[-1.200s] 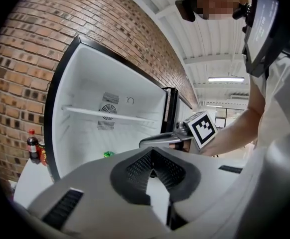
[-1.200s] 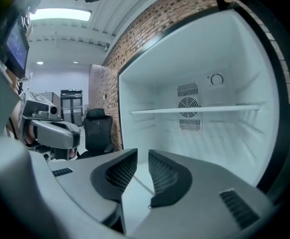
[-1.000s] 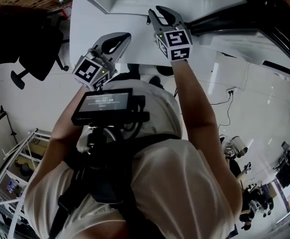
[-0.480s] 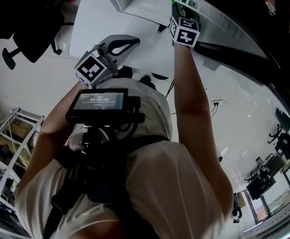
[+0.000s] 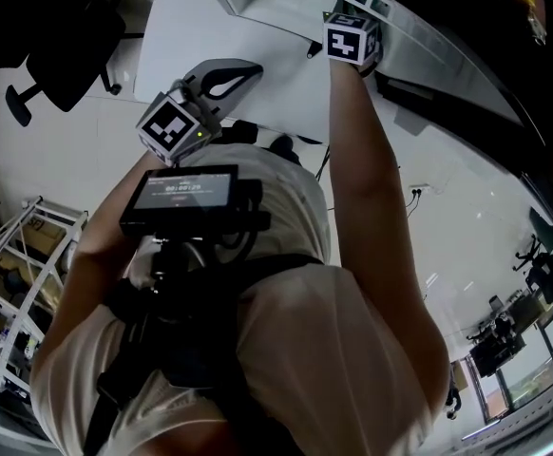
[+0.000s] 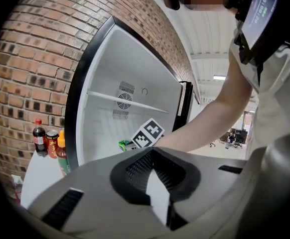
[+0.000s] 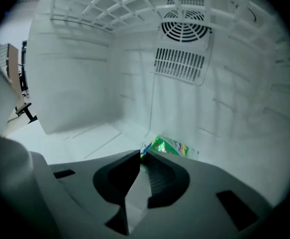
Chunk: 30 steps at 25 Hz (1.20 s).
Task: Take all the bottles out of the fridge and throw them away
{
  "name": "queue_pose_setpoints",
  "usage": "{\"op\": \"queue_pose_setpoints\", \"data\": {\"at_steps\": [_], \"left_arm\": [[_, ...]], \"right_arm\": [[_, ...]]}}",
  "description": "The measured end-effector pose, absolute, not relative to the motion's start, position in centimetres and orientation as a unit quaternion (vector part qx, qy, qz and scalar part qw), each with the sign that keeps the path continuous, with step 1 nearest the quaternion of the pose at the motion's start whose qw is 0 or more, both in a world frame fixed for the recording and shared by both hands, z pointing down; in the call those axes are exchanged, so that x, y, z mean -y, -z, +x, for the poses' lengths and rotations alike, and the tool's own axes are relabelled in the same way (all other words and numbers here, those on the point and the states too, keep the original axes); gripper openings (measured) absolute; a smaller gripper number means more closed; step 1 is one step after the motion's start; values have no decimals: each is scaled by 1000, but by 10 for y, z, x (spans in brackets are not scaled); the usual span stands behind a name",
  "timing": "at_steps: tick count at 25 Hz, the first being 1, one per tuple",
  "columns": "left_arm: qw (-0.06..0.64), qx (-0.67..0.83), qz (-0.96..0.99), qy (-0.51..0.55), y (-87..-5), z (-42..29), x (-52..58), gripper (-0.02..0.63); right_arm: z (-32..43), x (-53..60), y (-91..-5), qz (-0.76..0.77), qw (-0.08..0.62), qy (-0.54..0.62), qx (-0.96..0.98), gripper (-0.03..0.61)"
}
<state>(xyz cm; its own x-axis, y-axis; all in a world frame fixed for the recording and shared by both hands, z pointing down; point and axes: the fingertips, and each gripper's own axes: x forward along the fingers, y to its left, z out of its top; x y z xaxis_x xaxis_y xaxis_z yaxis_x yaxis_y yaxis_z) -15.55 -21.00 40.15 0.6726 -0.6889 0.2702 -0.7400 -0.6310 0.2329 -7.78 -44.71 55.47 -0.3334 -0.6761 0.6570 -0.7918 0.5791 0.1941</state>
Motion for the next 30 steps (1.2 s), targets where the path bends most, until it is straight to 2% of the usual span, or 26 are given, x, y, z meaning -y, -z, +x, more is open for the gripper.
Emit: {"op": "queue_pose_setpoints", "data": {"at_steps": [6, 9, 13, 17, 30], "left_arm": [[163, 387, 905, -73, -418, -159, 203, 9], [136, 380, 912, -70, -431, -160, 196, 9], [146, 360, 919, -70, -415, -128, 182, 9], [125, 354, 925, -63, -419, -104, 163, 9], [124, 341, 929, -77, -415, -5, 85, 9]], "right_arm": [[-75, 415, -543, 438, 360, -39, 823, 11], [-80, 387, -527, 417, 346, -13, 840, 6], [-69, 345, -498, 397, 321, 5, 860, 5], [-53, 297, -477, 372, 292, -2, 881, 5], [79, 89, -463, 320, 251, -61, 911, 5]]}}
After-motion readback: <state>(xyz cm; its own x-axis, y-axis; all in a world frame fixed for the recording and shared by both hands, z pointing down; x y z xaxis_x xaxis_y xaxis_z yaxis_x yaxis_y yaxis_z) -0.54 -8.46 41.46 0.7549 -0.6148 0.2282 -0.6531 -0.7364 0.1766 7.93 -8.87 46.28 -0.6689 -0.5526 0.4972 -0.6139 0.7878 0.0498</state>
